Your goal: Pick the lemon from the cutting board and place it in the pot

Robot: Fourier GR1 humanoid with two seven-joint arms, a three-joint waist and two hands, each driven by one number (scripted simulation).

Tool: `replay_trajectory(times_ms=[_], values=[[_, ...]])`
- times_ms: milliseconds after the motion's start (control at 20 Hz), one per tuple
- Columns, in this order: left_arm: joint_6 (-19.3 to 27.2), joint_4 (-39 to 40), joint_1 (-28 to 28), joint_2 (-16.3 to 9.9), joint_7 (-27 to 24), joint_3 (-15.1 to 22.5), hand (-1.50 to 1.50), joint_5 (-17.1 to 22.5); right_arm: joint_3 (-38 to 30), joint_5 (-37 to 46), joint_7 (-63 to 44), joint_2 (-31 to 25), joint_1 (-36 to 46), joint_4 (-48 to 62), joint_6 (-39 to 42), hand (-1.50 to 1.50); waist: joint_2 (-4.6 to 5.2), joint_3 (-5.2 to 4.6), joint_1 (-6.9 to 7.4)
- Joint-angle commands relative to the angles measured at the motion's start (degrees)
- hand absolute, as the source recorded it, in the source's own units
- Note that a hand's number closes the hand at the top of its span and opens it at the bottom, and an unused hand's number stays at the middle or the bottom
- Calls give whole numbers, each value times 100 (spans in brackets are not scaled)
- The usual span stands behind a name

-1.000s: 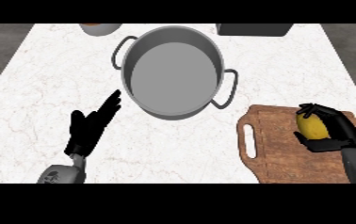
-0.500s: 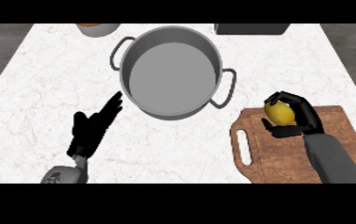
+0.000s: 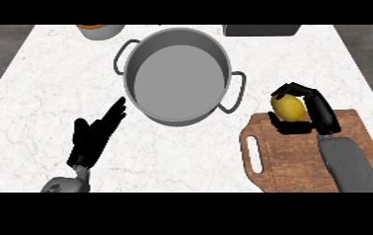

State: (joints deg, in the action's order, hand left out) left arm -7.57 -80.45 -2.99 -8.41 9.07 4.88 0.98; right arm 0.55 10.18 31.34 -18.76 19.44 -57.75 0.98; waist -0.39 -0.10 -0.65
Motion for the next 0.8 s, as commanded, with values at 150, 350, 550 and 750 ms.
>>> replay_trajectory(times_ms=[150, 350, 550, 750], values=[[-152, -114, -16, -49, 94, -91, 0, 104, 509, 674, -1900, 58, 45, -2082, -481, 150, 9, 3, 17], [-5, -135, -53, 128, 121, 14, 0, -25, 704, 1098, -3141, 175, 717, -2447, -481, 150, 16, 5, 83], [-155, 469, -300, 14, -171, -237, 0, 18, 995, 1460, -4098, 338, 1129, -2905, -214, 150, 30, 4, 60], [-80, 354, -184, 125, -183, -22, 0, -184, 1119, 1758, -4642, 600, 2308, -2080, 111, 150, 40, 6, 132]])
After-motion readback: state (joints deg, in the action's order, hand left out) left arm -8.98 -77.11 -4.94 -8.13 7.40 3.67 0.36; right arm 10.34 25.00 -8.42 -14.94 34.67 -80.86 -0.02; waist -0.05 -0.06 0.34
